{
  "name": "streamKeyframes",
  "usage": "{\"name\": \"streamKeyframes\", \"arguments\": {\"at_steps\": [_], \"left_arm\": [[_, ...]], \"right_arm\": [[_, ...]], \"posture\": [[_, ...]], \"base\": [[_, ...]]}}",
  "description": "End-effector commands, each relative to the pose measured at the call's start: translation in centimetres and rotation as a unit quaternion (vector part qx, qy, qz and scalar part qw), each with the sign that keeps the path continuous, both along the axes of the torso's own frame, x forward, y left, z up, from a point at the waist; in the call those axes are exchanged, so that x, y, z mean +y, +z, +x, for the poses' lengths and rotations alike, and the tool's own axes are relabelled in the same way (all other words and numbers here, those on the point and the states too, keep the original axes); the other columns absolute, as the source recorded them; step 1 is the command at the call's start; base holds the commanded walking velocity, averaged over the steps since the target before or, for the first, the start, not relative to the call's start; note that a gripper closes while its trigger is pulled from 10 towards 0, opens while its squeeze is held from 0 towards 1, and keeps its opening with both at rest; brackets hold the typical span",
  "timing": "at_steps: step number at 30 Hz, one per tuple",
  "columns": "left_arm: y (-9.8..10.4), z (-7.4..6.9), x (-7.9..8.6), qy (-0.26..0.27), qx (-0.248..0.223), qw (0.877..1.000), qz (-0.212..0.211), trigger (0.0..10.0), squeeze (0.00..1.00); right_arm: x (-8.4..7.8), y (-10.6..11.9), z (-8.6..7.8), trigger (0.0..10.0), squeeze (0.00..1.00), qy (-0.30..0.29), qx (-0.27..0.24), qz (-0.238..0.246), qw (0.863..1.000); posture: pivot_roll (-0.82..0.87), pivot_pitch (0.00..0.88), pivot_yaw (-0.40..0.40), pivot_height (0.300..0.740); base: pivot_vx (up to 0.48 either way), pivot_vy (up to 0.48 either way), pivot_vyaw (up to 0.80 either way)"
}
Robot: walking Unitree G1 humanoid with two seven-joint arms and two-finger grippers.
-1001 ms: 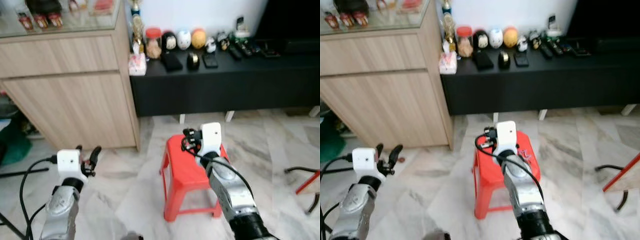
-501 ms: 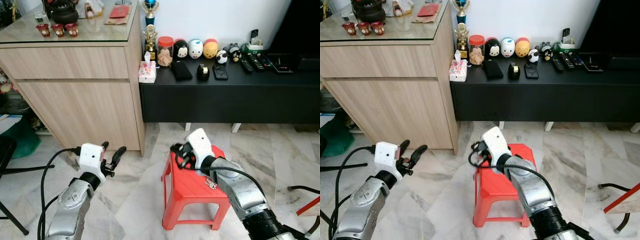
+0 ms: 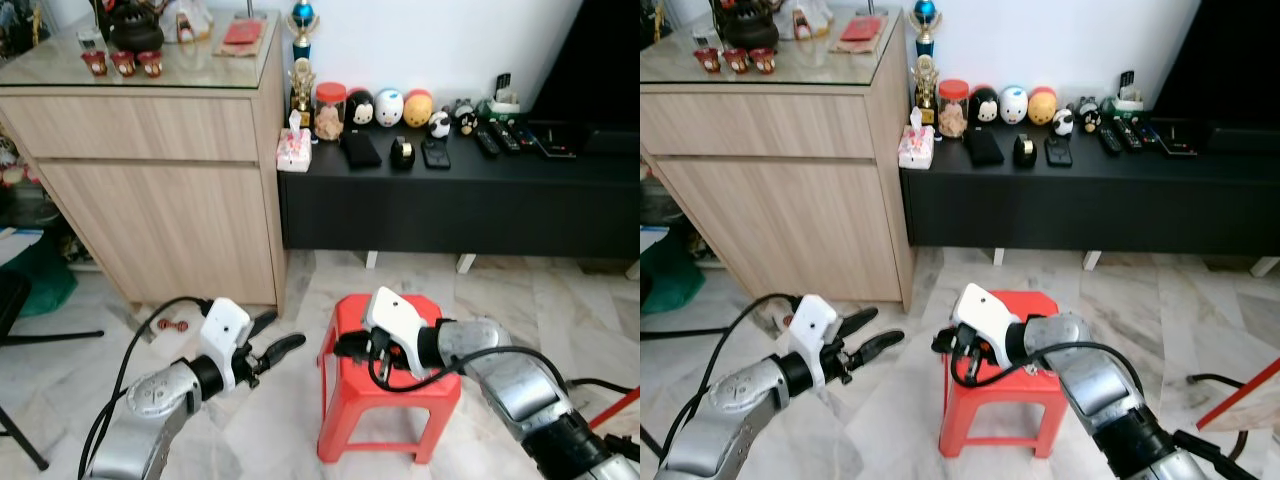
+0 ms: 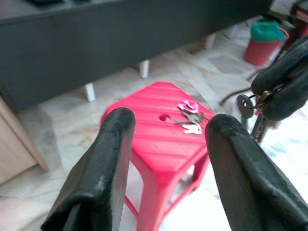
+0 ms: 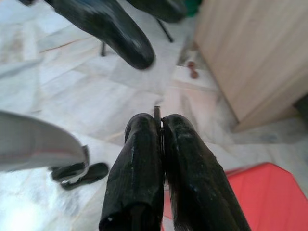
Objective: Hang keys on a hook
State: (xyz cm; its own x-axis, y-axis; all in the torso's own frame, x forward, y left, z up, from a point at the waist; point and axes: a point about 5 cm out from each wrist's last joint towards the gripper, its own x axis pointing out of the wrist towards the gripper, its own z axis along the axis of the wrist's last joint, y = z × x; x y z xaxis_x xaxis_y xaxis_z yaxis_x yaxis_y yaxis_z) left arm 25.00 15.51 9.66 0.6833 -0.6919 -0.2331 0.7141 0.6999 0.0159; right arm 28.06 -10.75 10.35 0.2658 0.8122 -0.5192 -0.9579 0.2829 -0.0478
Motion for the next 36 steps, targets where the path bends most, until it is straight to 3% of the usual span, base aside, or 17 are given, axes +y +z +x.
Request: {"name": "streamKeyframes", "arguments": {"at_steps": [1,12,36], "left_arm": [[0.0,-0.4,-0.5,-0.028,0.008,0.999,0.014,10.0,0.00],[-0.6,-1.9,-1.0,-0.091,0.057,0.993,0.038,10.0,0.00],[-1.0,-2.0,-1.4,-0.085,0.070,0.993,0.037,10.0,0.00]], "right_arm": [[0.5,0.8,-0.2,10.0,0.00,0.029,-0.010,0.009,1.000],[2.0,1.8,-0.5,10.0,0.00,0.070,-0.017,0.034,0.997],[4.0,3.1,-1.0,10.0,0.00,0.101,-0.028,0.062,0.993]], "posture": [[0.05,0.000,-0.067,0.740],[0.05,0.000,-0.072,0.740],[0.05,0.000,-0.086,0.740]], "base": [[0.000,0.000,0.00],[0.000,0.000,0.00],[0.000,0.000,0.00]]}}
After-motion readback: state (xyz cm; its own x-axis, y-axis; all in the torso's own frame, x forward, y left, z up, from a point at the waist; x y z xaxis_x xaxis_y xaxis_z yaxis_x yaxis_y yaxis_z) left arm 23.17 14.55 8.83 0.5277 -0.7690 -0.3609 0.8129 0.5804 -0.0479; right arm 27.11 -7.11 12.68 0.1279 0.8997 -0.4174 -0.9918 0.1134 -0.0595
